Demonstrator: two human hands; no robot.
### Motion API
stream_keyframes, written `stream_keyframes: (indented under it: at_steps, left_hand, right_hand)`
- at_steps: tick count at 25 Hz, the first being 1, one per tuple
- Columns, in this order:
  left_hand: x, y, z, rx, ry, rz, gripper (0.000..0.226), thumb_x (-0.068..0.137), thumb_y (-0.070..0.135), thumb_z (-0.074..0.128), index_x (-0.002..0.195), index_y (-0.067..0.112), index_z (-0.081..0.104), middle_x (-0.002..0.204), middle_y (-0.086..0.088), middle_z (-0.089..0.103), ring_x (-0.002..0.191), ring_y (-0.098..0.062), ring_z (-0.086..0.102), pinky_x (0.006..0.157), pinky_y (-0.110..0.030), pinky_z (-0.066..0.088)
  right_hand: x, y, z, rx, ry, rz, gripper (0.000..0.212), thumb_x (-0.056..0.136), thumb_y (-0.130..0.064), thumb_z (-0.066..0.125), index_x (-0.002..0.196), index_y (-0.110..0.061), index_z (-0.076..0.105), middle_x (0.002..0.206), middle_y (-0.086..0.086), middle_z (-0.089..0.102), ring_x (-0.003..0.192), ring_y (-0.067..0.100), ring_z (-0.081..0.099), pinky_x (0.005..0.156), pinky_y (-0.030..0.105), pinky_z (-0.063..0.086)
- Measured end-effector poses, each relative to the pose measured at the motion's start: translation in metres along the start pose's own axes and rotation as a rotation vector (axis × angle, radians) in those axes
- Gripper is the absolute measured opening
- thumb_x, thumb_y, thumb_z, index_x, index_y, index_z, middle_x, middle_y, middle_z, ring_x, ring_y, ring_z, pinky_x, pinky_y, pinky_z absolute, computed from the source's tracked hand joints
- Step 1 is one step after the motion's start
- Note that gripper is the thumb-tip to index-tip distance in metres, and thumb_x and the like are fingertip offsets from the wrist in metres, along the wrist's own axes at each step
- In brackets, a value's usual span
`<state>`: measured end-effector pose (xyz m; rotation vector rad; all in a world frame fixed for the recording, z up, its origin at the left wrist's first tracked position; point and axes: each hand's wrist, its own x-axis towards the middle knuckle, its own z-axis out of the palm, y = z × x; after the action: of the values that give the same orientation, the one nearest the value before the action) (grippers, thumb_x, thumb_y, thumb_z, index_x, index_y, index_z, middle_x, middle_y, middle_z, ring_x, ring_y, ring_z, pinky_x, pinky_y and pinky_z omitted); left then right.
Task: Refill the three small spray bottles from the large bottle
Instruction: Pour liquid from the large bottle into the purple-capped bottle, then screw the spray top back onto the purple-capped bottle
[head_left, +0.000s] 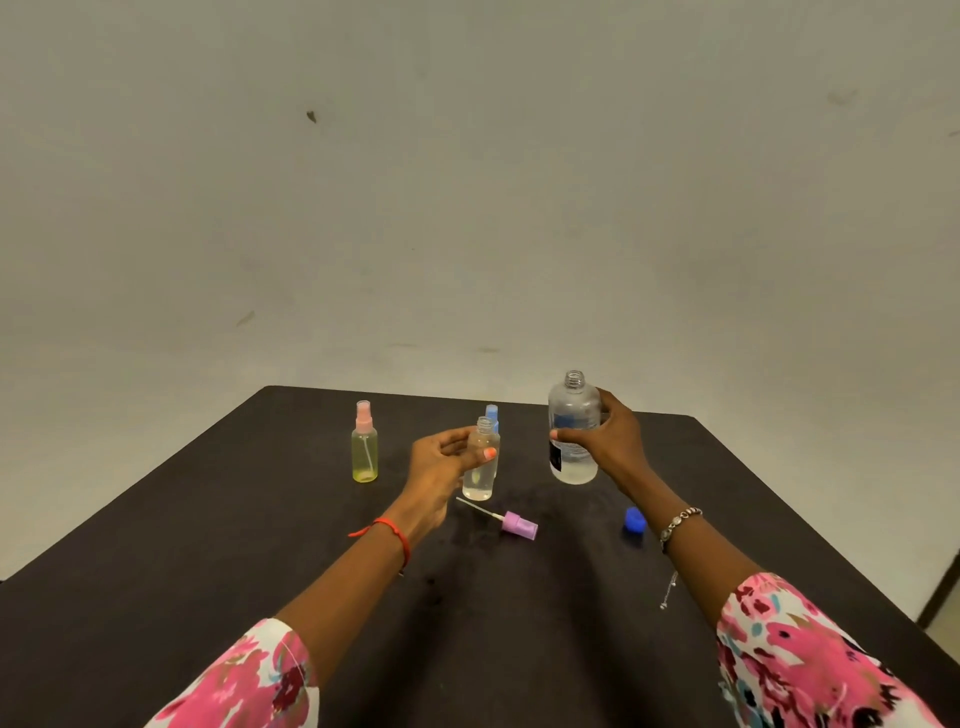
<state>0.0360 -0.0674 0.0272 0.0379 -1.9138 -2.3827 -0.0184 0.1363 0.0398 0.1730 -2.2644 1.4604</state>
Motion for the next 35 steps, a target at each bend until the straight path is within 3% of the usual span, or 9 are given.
stream_keyframes:
  at_steps: [12,14,16,18,21,23,28,31,35]
  left_hand:
    - [0.009,-0.009,-0.009,0.016,0.05,-0.041,0.046,0.074,-0.004,0.067,0.118,-0.001,0.057,0.118,-0.015,0.063,0.106,-0.024,0.059,0.087,-0.036,0.05]
    - [0.005,-0.007,-0.009,0.01,0.046,-0.031,0.046,0.075,-0.006,0.066,0.119,-0.002,0.056,0.117,-0.015,0.063,0.099,-0.02,0.059,0.076,-0.028,0.051]
    - [0.003,-0.005,-0.009,0.015,0.047,-0.022,0.045,0.075,-0.006,0.066,0.119,-0.002,0.056,0.118,-0.016,0.062,0.098,-0.02,0.059,0.073,-0.026,0.051]
    - [0.003,-0.004,-0.01,0.02,0.058,-0.02,0.046,0.075,-0.006,0.066,0.119,-0.002,0.056,0.119,-0.017,0.062,0.1,-0.02,0.059,0.081,-0.032,0.051]
    - [0.002,-0.003,-0.01,0.023,0.072,-0.019,0.047,0.074,-0.006,0.068,0.119,-0.002,0.056,0.12,-0.019,0.062,0.107,-0.025,0.06,0.093,-0.039,0.049]
    - [-0.002,-0.002,-0.009,0.022,0.078,-0.019,0.047,0.073,-0.005,0.069,0.118,-0.002,0.057,0.119,-0.019,0.063,0.109,-0.027,0.061,0.095,-0.042,0.049]
    - [-0.009,0.003,-0.011,0.001,0.08,0.0,0.047,0.073,-0.007,0.067,0.118,-0.003,0.056,0.119,-0.02,0.062,0.101,-0.023,0.06,0.089,-0.039,0.05]
    - [-0.013,0.007,-0.01,0.007,0.077,0.016,0.046,0.074,-0.007,0.067,0.119,-0.004,0.055,0.119,-0.02,0.062,0.1,-0.022,0.059,0.079,-0.031,0.051]
    - [-0.016,0.01,-0.005,0.004,0.068,0.02,0.046,0.074,-0.007,0.067,0.119,-0.004,0.056,0.121,-0.022,0.061,0.1,-0.024,0.059,0.085,-0.037,0.05]
  right_hand:
    - [0.006,0.025,0.022,-0.095,0.014,0.201,0.085,0.06,-0.019,0.085,0.129,-0.005,0.037,0.135,0.018,0.043,0.127,0.035,0.04,0.1,0.042,0.04]
    - [-0.001,0.013,0.025,-0.151,0.166,0.138,0.092,0.062,-0.026,0.083,0.133,-0.008,0.028,0.138,0.016,0.033,0.13,0.032,0.03,0.104,0.047,0.032]
    - [-0.01,0.003,0.028,-0.168,0.33,-0.118,0.064,0.07,-0.023,0.077,0.121,-0.008,0.041,0.123,0.015,0.044,0.113,0.024,0.044,0.094,0.035,0.037]
    - [-0.018,-0.001,0.03,-0.192,0.021,-0.305,0.031,0.077,-0.016,0.071,0.101,-0.007,0.054,0.096,0.011,0.056,0.083,0.015,0.052,0.074,0.018,0.041]
    - [-0.033,0.005,0.037,-0.451,-0.741,-0.107,0.032,0.078,-0.024,0.07,0.101,-0.005,0.059,0.088,0.007,0.059,0.075,0.01,0.053,0.063,0.012,0.04]
    - [-0.039,0.018,0.046,-0.56,-0.837,-0.021,0.036,0.077,-0.023,0.071,0.106,-0.005,0.059,0.1,0.01,0.062,0.083,0.011,0.054,0.063,0.011,0.039]
    - [-0.036,0.018,0.043,-0.477,-0.646,-0.081,0.025,0.079,-0.012,0.068,0.102,-0.003,0.063,0.105,0.016,0.065,0.089,0.015,0.058,0.073,0.016,0.044]
    - [-0.022,-0.018,0.024,-0.055,-0.36,0.03,0.016,0.076,-0.01,0.071,0.091,-0.009,0.065,0.09,0.011,0.066,0.079,0.017,0.058,0.064,0.02,0.046]
    - [-0.006,-0.072,-0.006,0.186,-0.245,0.033,0.012,0.084,-0.007,0.059,0.08,-0.013,0.068,0.073,0.004,0.061,0.057,0.01,0.045,0.047,0.017,0.039]
